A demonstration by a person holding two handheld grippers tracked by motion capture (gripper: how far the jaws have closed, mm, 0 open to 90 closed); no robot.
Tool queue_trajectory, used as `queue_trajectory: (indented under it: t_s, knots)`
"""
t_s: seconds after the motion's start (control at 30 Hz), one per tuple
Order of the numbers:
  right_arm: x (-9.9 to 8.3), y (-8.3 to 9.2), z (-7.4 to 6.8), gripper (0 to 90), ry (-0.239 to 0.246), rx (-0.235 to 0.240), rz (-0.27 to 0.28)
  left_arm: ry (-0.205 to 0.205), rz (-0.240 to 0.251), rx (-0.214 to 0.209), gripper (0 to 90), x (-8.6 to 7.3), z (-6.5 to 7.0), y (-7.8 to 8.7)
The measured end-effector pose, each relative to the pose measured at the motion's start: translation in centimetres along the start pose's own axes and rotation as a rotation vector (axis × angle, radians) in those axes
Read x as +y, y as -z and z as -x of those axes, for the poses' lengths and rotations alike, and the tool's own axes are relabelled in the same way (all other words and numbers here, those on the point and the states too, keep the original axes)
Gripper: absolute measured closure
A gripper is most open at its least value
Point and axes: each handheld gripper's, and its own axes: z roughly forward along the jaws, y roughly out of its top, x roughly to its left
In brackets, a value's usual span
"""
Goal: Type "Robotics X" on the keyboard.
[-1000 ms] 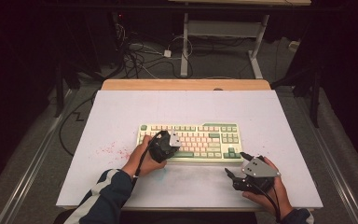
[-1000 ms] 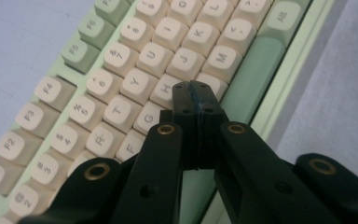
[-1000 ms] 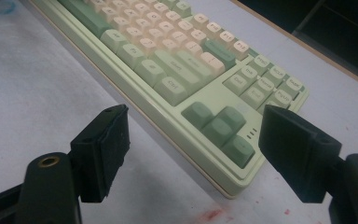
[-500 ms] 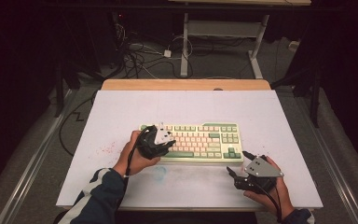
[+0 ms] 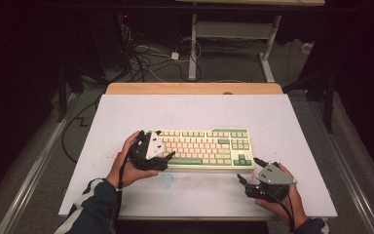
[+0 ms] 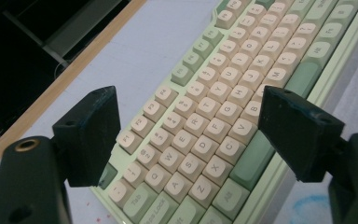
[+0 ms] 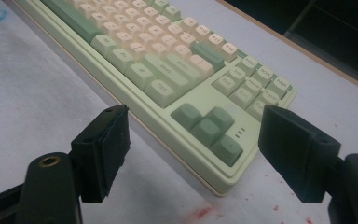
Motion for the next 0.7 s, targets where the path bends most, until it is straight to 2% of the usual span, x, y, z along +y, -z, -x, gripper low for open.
queue_trajectory:
  t_s: [0.17, 0.23, 0.3, 0.37, 0.5, 0.57, 0.7]
  knots:
    - [0.0, 0.1, 0.1, 26.1, -0.003, -0.005, 0.003, -0.009, 0.005, 0.023, 17.4, -0.7, -1.0, 1.6]
    - [0.0, 0.1, 0.1, 26.1, -0.002, -0.007, 0.003, -0.014, 0.009, 0.045, 17.4, -1.1, -1.4, 2.1]
    - [0.1, 0.1, 0.1, 26.1, -0.001, -0.009, 0.002, -0.002, 0.001, 0.051, 17.4, -1.5, -1.8, 2.6]
    - [0.1, 0.1, 0.1, 26.1, -0.004, -0.009, 0.0, -0.013, -0.008, 0.073, 17.4, -2.0, -2.2, 3.0]
    - [0.0, 0.0, 0.0, 26.1, -0.001, -0.008, -0.004, -0.009, -0.027, 0.097, 17.4, -3.0, -2.8, 3.6]
    - [0.0, 0.0, 0.1, 26.4, 0.0, -0.01, -0.005, 0.017, -0.035, 0.099, 17.4, -3.5, -3.1, 4.1]
    - [0.0, -0.1, 0.1, 26.4, 0.0, -0.008, -0.01, 0.035, -0.055, 0.12, 17.4, -4.5, -3.4, 4.7]
